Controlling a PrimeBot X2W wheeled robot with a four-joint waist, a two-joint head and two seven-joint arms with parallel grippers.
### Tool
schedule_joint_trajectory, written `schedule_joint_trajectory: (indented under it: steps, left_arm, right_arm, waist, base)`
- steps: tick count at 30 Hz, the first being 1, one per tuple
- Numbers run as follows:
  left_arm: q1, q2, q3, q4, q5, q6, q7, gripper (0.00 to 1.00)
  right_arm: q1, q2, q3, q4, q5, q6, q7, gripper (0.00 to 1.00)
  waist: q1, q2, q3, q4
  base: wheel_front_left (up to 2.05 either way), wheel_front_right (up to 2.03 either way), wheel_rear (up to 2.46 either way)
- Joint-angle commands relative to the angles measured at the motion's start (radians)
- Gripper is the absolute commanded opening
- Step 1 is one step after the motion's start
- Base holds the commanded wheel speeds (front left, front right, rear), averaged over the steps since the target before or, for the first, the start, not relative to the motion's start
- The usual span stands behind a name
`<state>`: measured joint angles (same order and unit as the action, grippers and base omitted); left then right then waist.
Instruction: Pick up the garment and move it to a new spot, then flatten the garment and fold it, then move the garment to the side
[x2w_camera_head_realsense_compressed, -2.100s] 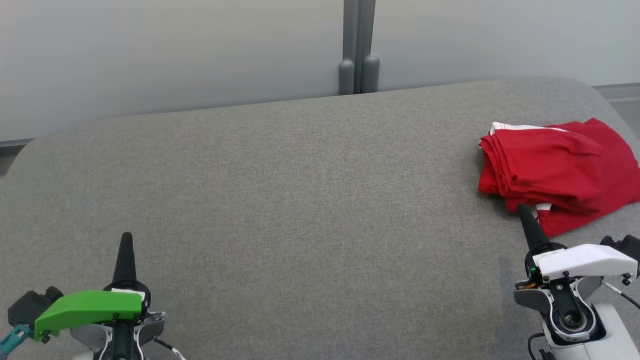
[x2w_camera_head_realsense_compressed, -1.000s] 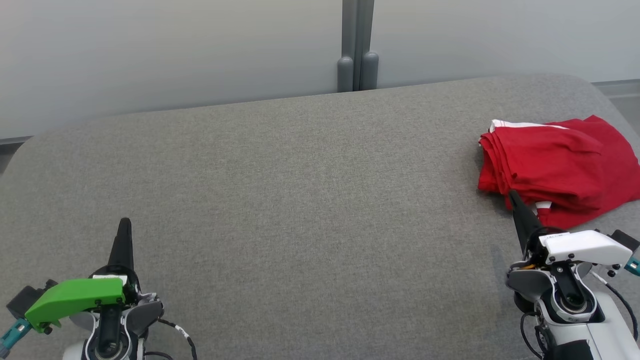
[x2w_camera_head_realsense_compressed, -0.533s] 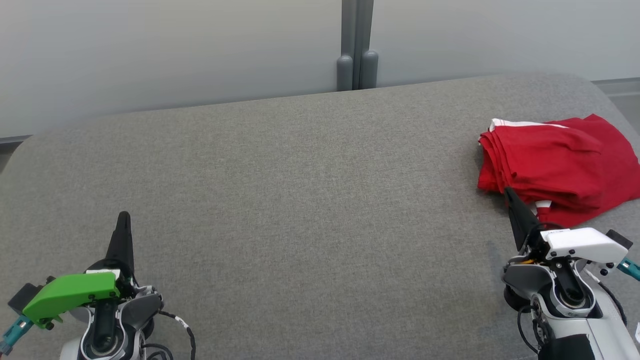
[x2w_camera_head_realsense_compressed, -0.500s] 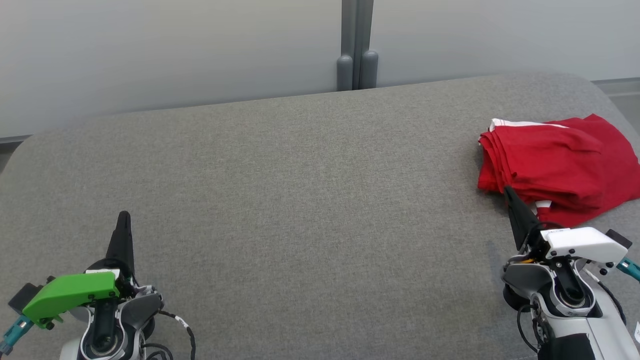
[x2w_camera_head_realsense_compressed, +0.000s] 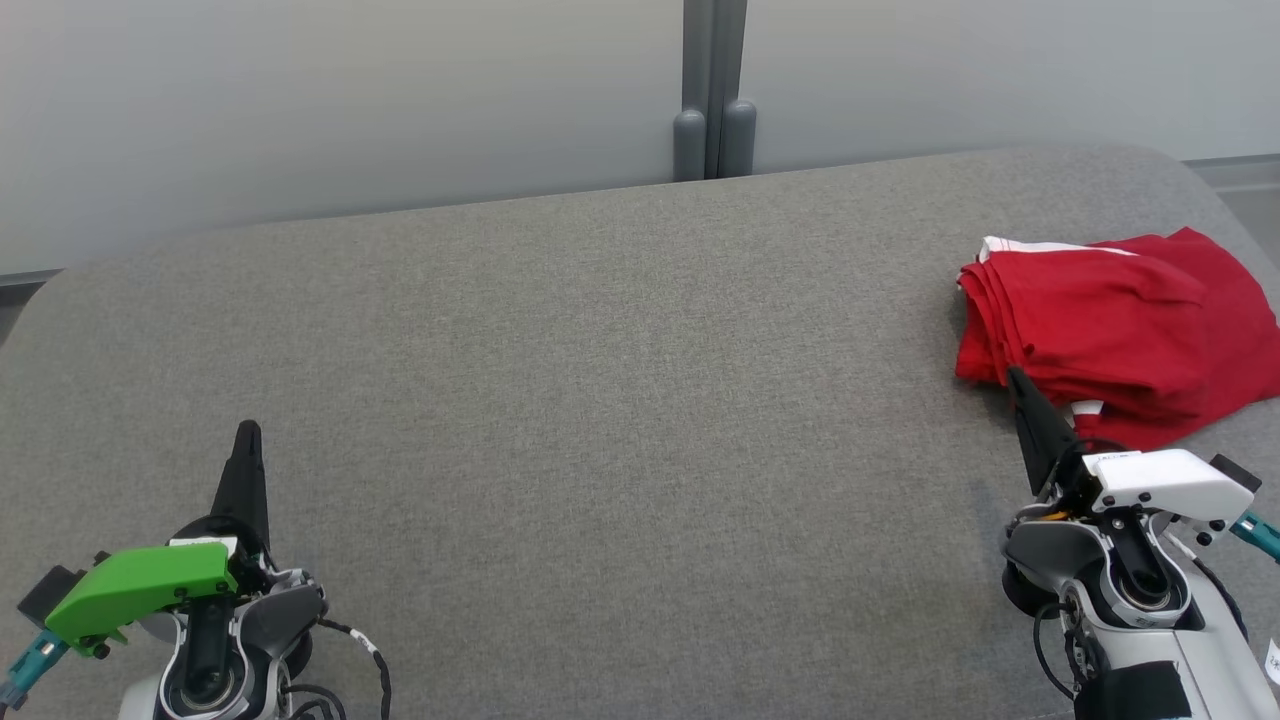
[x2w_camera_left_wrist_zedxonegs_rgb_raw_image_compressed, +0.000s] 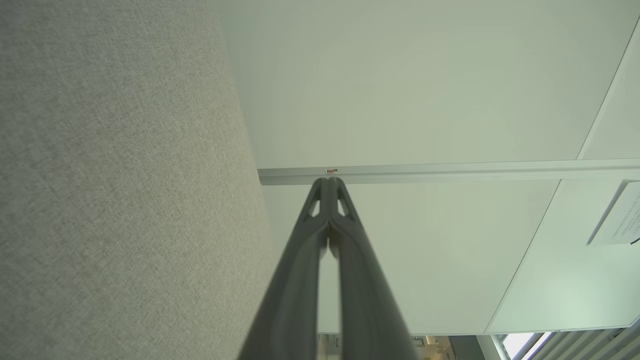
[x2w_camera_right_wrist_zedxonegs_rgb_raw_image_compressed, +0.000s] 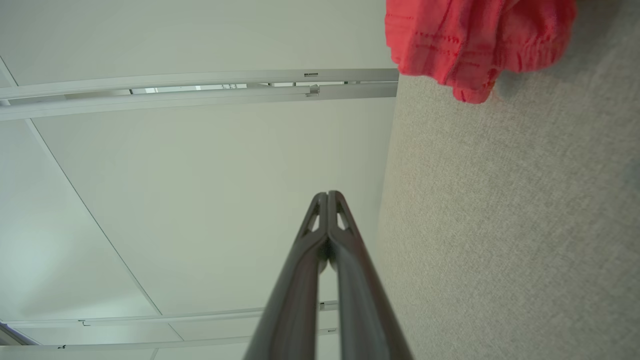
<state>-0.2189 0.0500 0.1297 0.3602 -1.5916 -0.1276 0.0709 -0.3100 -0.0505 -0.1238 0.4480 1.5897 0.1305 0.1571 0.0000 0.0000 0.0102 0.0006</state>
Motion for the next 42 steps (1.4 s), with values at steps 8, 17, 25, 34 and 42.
schedule_joint_trajectory:
  steps: [8,17,25,34,42]
  left_arm:
    - [-0.014,0.000,0.004,0.000,-0.011,-0.006,0.004,0.00]
    - [-0.014,0.000,0.004,0.000,-0.011,-0.006,0.004,0.00]
    - [-0.014,0.000,0.003,0.000,-0.011,-0.006,0.004,0.00]
    - [-0.014,0.000,0.003,0.000,-0.011,-0.006,0.004,0.00]
    - [-0.014,0.000,0.003,0.000,-0.011,-0.006,0.004,0.00]
  right_arm:
    - [-0.004,-0.001,-0.004,0.001,0.002,0.000,0.004,0.00]
    - [-0.004,-0.001,-0.005,0.001,0.001,0.001,0.004,0.00]
    - [-0.004,-0.001,-0.005,0.001,0.000,0.000,0.004,0.00]
    - [-0.004,0.000,-0.005,0.001,0.000,0.000,0.005,0.00]
    - [-0.004,0.000,-0.005,0.001,-0.001,0.001,0.005,0.00]
  waist:
    - [0.0000,0.0000,0.000,0.000]
    - [0.0000,0.0000,0.000,0.000]
    - [0.0000,0.0000,0.000,0.000]
    - [0.0000,0.0000,0.000,0.000]
    - [0.0000,0.0000,0.000,0.000]
  base:
    - [0.00,0.00,0.00]
    - [0.00,0.00,0.00]
    - [0.00,0.00,0.00]
    - [0.00,0.00,0.00]
    - [0.00,0.00,0.00]
